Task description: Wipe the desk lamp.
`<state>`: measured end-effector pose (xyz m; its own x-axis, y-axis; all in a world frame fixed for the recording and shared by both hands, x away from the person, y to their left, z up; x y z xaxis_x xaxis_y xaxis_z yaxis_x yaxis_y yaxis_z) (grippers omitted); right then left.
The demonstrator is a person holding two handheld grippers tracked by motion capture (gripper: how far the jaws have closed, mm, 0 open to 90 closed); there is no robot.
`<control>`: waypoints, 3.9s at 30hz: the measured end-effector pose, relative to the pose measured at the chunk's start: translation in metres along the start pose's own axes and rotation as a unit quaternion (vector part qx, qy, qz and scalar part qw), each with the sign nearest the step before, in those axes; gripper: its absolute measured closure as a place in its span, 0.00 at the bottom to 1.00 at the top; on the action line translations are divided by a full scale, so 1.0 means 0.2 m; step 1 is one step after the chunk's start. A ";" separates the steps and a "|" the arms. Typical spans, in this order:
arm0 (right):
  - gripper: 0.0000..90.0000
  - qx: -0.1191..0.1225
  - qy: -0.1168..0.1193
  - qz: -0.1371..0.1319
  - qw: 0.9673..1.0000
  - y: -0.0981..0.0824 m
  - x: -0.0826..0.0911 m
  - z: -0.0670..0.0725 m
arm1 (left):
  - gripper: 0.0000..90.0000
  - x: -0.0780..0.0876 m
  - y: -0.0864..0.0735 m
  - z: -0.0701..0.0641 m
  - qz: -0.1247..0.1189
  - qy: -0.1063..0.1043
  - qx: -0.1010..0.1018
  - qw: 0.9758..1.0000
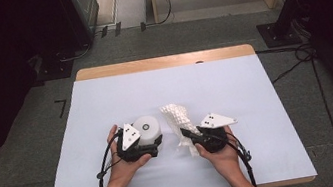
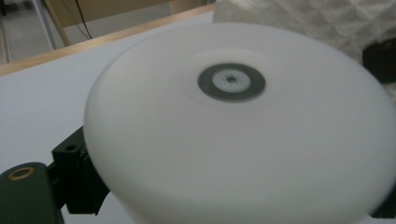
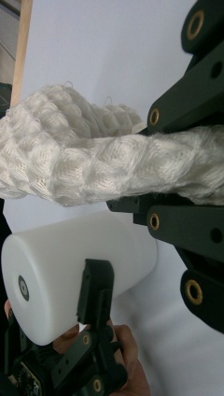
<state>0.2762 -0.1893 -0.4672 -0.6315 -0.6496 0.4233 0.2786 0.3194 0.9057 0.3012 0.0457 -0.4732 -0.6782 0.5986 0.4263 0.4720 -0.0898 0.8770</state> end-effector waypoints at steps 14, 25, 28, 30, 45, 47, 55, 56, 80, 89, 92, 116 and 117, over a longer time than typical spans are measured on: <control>0.88 0.001 0.008 0.016 1.000 -0.03 -0.04 0.02 | 0.10 0.01 -0.02 -0.06 -0.011 0.063 0.040 0.997; 0.88 0.037 0.026 0.045 0.998 -0.05 -0.14 0.14 | 0.10 0.13 0.12 -0.02 -0.054 -0.057 0.056 0.995; 0.88 0.076 0.036 0.030 0.996 -0.02 -0.13 0.20 | 0.10 0.09 0.10 -0.04 -0.037 -0.055 0.035 0.997; 0.88 0.102 0.040 0.026 0.994 -0.01 -0.11 0.22 | 0.10 0.08 0.09 -0.05 -0.030 -0.060 0.030 0.997; 0.88 0.107 0.027 -0.040 0.993 0.12 0.02 0.17 | 0.10 0.05 0.05 -0.11 0.003 -0.122 -0.001 0.993; 0.88 0.107 0.027 -0.042 0.993 0.13 0.02 0.16 | 0.10 0.05 0.05 -0.11 0.002 -0.121 -0.001 0.993; 0.88 0.089 0.046 0.006 0.995 0.04 -0.08 0.17 | 0.10 0.10 0.10 -0.05 -0.022 -0.118 0.023 0.993; 0.88 0.087 0.051 0.018 0.995 0.02 -0.10 0.19 | 0.10 0.11 0.11 -0.04 -0.025 -0.115 0.023 0.993; 0.88 0.069 0.021 -0.007 0.997 0.07 -0.03 0.11 | 0.10 0.06 0.08 -0.05 -0.016 -0.061 -0.017 0.998; 0.88 0.001 0.002 0.015 1.000 -0.01 -0.06 0.01 | 0.10 0.00 0.03 0.04 -0.014 0.018 -0.012 1.000; 0.88 -0.001 0.003 0.016 1.000 -0.02 -0.06 0.01 | 0.10 -0.01 0.01 0.04 -0.011 0.023 -0.020 0.999; 0.87 -0.008 0.001 0.020 1.000 -0.04 -0.05 0.01 | 0.09 0.00 -0.02 -0.04 -0.028 0.136 0.043 0.989; 0.87 -0.006 0.002 0.020 1.000 -0.04 -0.06 0.01 | 0.09 0.00 -0.02 -0.04 -0.029 0.130 0.044 0.990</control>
<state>0.2799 -0.1836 -0.4792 -0.6168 -0.6390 0.4596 0.3131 0.3366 0.8881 0.2953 0.0408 -0.4741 -0.8224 0.3741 0.4285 0.4675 0.0153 0.8838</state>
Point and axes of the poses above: each handheld gripper's, and its own axes: x roughly backward along the jaws, y roughly out of its top, z roughly to its left, the point moved 3 cm from there along -x, roughly forward along the jaws, and after that the axes turned 14 degrees about x, right-handed, at the moved point
